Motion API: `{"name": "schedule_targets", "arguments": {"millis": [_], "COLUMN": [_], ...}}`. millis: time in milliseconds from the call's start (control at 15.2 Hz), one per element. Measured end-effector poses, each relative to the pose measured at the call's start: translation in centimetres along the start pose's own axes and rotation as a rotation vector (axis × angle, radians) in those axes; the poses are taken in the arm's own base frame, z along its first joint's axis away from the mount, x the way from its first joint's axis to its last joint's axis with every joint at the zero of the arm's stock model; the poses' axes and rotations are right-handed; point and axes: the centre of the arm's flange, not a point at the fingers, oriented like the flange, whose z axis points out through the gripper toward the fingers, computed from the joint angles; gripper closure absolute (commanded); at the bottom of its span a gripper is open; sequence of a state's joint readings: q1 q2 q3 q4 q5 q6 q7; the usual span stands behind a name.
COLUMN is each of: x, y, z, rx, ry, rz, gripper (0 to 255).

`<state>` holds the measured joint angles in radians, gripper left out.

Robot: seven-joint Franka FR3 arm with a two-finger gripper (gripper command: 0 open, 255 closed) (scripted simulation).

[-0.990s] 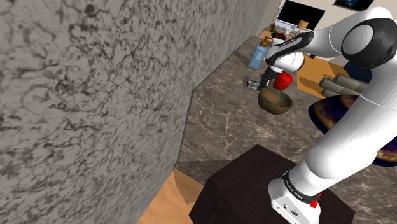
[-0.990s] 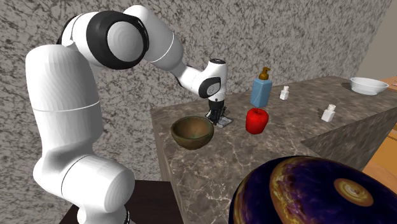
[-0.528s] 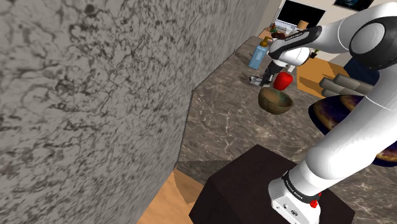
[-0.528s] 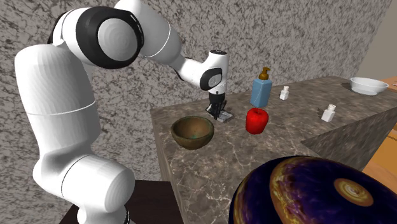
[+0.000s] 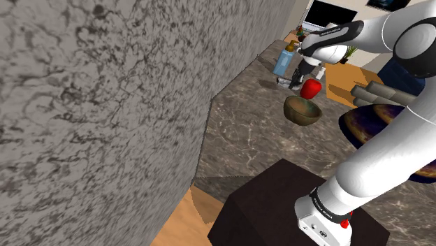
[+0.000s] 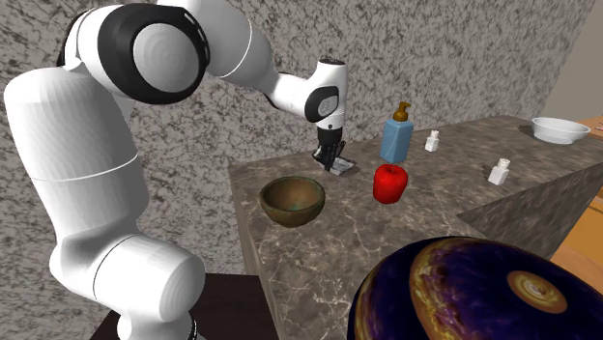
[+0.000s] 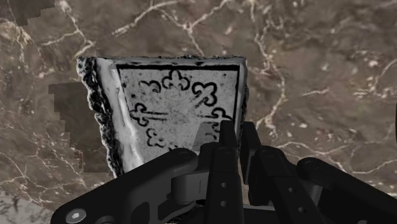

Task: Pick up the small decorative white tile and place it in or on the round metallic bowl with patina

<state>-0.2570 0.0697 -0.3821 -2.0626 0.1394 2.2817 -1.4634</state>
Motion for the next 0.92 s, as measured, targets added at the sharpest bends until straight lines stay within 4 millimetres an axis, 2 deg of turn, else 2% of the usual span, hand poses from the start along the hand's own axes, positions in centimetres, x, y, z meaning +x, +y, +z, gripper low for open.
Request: {"name": "schedule_targets", "arguments": {"millis": [924], "x": [0.8], "y": [0.9], "z": [-7.2], "rx": [0.0], "ry": [0.0], "rz": [0.0], "gripper": [255]}}
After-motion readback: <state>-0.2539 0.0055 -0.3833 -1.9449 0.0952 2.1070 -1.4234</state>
